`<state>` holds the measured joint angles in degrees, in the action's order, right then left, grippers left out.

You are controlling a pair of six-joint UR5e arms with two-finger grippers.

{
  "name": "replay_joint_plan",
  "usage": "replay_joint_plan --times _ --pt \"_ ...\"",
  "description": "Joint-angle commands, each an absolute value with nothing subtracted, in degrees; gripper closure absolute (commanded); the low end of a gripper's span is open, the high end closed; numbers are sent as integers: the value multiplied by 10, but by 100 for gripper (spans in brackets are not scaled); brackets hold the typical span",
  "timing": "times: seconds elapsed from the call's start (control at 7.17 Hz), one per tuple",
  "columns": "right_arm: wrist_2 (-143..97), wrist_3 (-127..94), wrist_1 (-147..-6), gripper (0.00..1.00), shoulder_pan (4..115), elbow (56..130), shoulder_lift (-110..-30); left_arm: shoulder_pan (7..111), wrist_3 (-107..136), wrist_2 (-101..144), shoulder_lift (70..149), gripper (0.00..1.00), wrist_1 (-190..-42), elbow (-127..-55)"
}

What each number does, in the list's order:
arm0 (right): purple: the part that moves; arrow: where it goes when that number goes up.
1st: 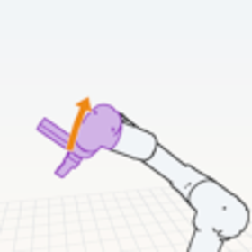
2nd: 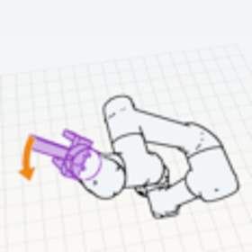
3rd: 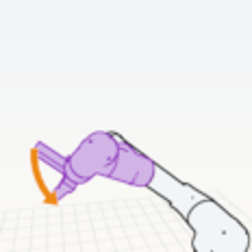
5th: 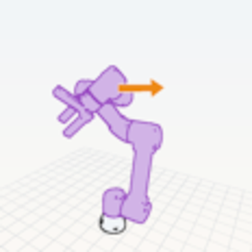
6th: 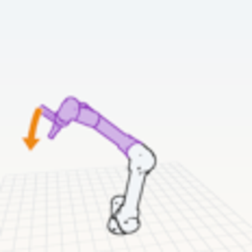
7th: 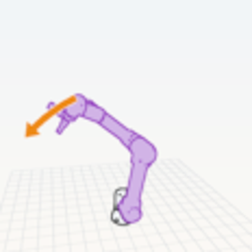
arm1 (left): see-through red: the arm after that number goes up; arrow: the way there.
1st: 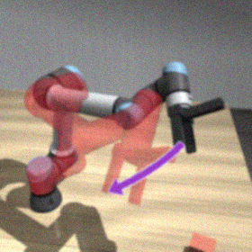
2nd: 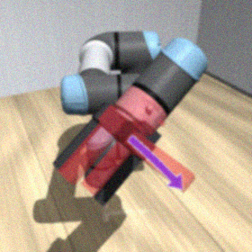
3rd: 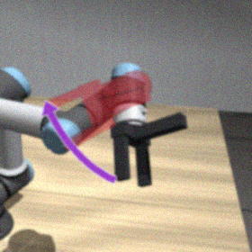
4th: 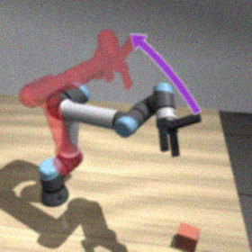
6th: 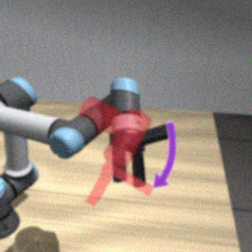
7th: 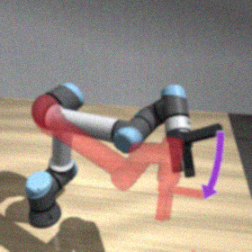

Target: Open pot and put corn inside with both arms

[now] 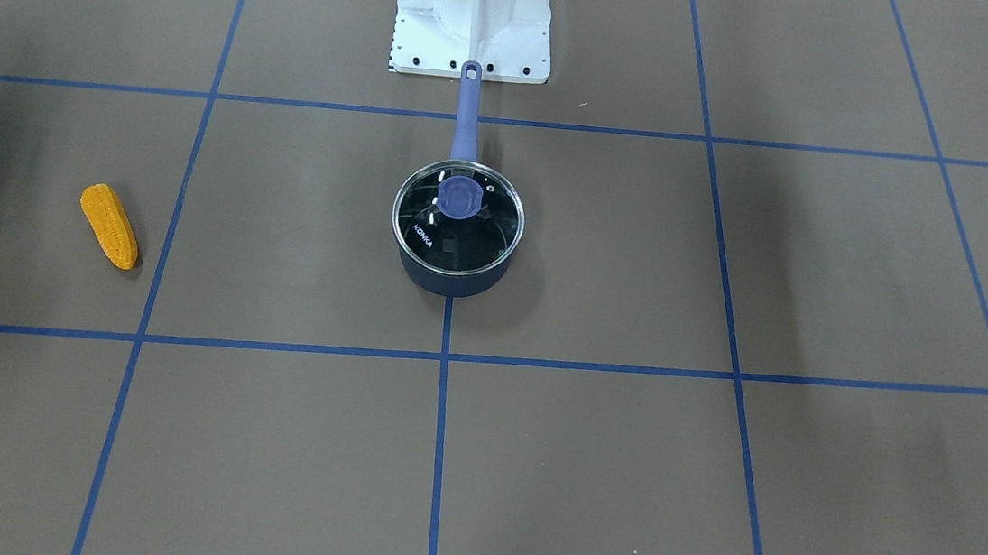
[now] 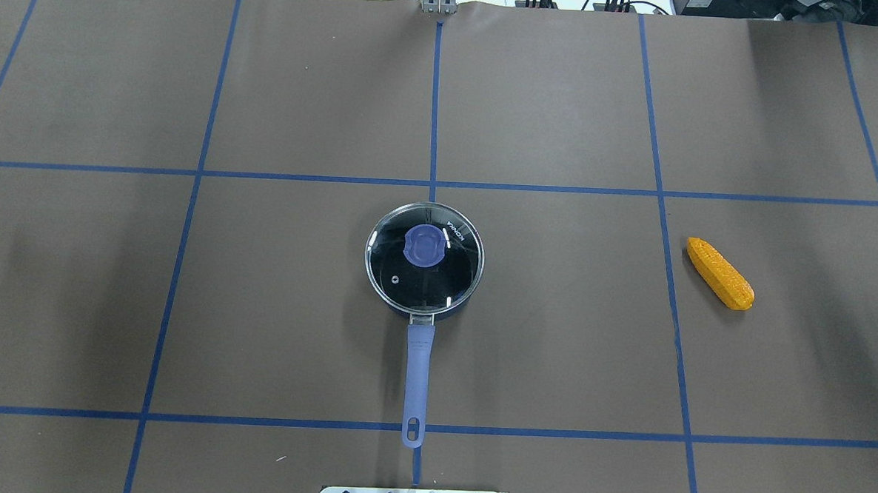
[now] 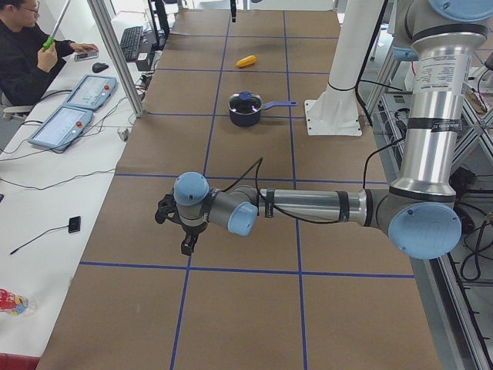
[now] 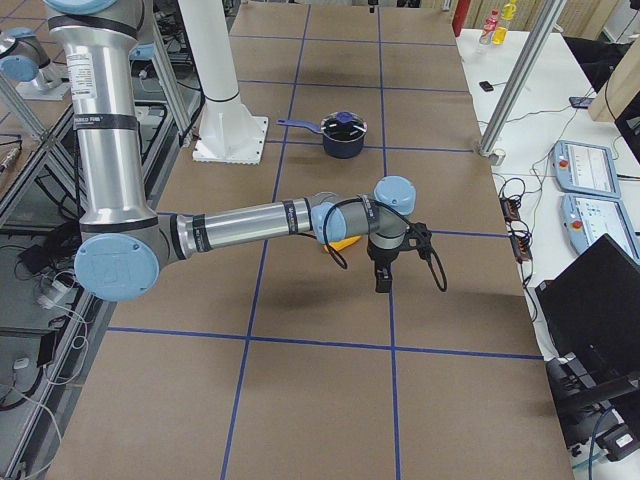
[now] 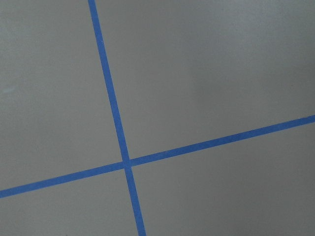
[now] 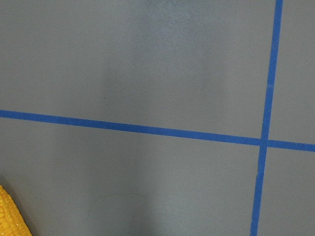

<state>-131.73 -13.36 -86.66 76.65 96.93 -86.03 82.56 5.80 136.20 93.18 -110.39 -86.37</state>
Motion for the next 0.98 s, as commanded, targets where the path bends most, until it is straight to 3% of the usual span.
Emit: replay_joint_plan --times 0.0,0.28,0.84 --pt "-1319 -134 -867 0 766 972 -860 825 59 1363 932 1 -1103 -865" --pt "-1318 -128 -864 0 766 976 -840 824 77 1363 938 1 -1100 -867" --pt "-1317 -132 -760 0 711 987 -837 691 298 1363 1003 0 -1087 -956"
